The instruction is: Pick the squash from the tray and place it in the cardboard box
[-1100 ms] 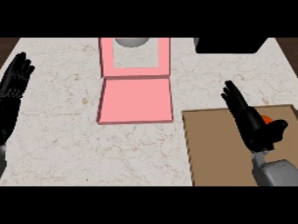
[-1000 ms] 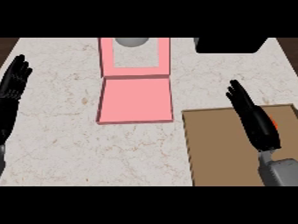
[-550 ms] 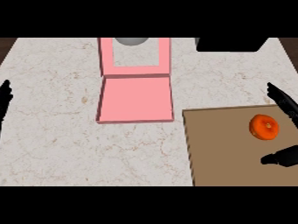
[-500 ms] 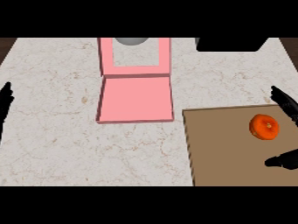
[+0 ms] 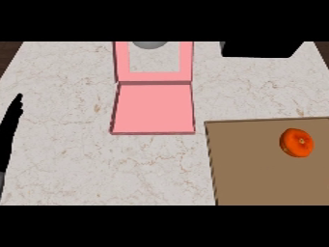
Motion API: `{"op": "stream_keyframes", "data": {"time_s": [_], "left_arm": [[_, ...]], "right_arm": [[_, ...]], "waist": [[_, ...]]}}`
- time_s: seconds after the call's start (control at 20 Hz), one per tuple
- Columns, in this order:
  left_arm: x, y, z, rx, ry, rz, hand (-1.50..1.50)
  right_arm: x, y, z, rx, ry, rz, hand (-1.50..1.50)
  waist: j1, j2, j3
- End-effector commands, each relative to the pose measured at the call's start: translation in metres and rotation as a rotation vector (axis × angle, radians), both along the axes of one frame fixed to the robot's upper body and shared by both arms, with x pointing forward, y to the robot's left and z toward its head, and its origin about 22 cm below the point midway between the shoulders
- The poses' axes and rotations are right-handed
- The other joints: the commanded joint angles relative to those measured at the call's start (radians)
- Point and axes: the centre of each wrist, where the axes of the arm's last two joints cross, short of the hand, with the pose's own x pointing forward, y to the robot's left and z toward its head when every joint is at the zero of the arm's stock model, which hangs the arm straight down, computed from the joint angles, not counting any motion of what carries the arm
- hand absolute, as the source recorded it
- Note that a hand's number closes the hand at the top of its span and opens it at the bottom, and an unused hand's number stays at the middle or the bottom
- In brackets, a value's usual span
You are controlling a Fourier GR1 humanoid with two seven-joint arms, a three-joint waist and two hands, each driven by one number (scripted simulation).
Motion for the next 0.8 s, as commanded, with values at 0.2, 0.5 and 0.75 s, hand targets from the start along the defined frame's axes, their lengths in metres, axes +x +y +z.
{"op": "stream_keyframes", "data": {"time_s": [0.2,0.5,0.75], "left_arm": [[0.009,-0.005,0.01,0.009,0.005,-0.025,0.0],[0.017,-0.01,-0.003,-0.003,0.02,-0.005,0.0],[0.015,-0.006,-0.006,0.011,0.027,0.023,0.0]], "right_arm": [[0.027,-0.026,0.044,-0.408,0.034,0.186,-1.5],[0.059,-0.018,0.07,-0.651,0.146,0.272,-1.5],[0.082,0.013,0.053,-0.711,0.229,0.35,-1.5]], "waist": [[0.023,-0.005,-0.003],[0.014,-0.004,-0.005],[-0.009,-0.01,-0.006]]}}
